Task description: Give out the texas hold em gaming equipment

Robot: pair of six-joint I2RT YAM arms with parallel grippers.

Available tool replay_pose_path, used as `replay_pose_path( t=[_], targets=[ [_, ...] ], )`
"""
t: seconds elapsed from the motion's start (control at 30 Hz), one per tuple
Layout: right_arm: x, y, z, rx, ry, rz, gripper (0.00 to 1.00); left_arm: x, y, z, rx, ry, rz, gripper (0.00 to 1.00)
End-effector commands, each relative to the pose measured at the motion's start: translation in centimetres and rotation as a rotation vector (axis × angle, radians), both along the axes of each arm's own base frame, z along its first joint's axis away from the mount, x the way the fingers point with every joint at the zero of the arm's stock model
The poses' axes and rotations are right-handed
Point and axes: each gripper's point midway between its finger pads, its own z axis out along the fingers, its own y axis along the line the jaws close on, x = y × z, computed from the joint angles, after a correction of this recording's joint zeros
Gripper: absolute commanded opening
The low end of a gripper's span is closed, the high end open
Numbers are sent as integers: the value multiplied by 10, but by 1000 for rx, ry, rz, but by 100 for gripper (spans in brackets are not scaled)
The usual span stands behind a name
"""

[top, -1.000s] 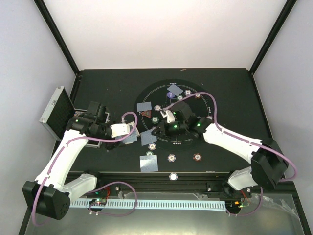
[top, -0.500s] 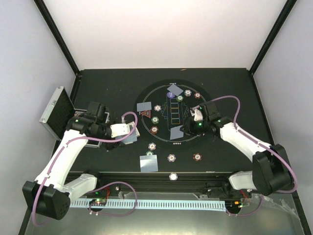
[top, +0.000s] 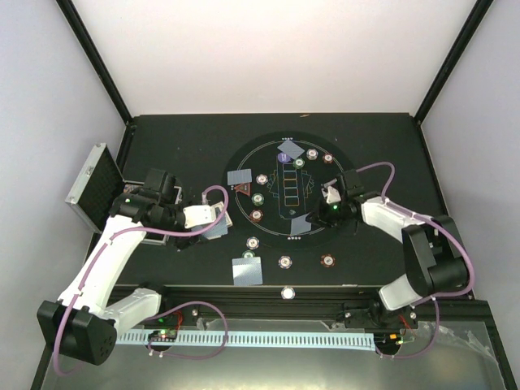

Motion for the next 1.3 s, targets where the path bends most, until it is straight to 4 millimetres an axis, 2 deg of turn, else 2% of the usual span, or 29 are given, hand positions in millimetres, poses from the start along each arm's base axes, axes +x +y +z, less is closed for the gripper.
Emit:
replay_pose_path(
  t=[0.0, 0.23, 0.27, 0.33, 0.4, 0.5, 0.6, 0.67, 0.73, 0.8, 0.9, 1.0, 1.07, 1.13, 1.27],
  targets=[
    [7, 5, 2, 30, -30, 15, 1, 1, -1, 15, -11, -42, -9, 2],
    [-18, -4, -12, 29, -7, -16, 1, 0, -3, 12, -17, -32, -17, 2],
    [-21, -7, -16, 16, 3, -20, 4, 0, -3, 12, -22, -33, -19, 2],
    [-25, -13, -23, -22, 15, -27, 17, -1, -5, 14, -30, -32, -24, 2],
    [-26, -20, -23, -61, 12, -36, 23, -2, -5, 16, -34, -37, -27, 2],
    [-21, -32, -10, -137, -36, -61, 43, -3, -5, 17, -38, -47, -29, 2],
    [-11, -43, 16, -197, -105, -89, 51, -4, -7, 18, -50, -50, -34, 2],
    [-7, -39, 38, -173, -152, -95, 57, -4, -8, 18, -57, -48, -36, 2],
    [-6, -24, 59, -117, -194, -79, 63, -4, -9, 19, -65, -46, -38, 2],
    [-9, 2, 79, -34, -215, -36, 71, -4, -10, 19, -71, -42, -37, 2],
    [-22, 57, 109, 125, -242, 61, 79, -2, -11, 20, -79, -37, -31, 2],
    [-43, 113, 134, 271, -241, 169, 83, -2, -12, 21, -83, -35, -33, 2],
    [-54, 142, 149, 356, -235, 218, 85, -2, -12, 21, -80, -37, -32, 2],
    [-63, 164, 162, 415, -239, 269, 86, -2, -11, 21, -78, -36, -31, 2],
    [-77, 198, 170, 445, -226, 344, 88, -2, -12, 22, -77, -33, -31, 2]
  ],
)
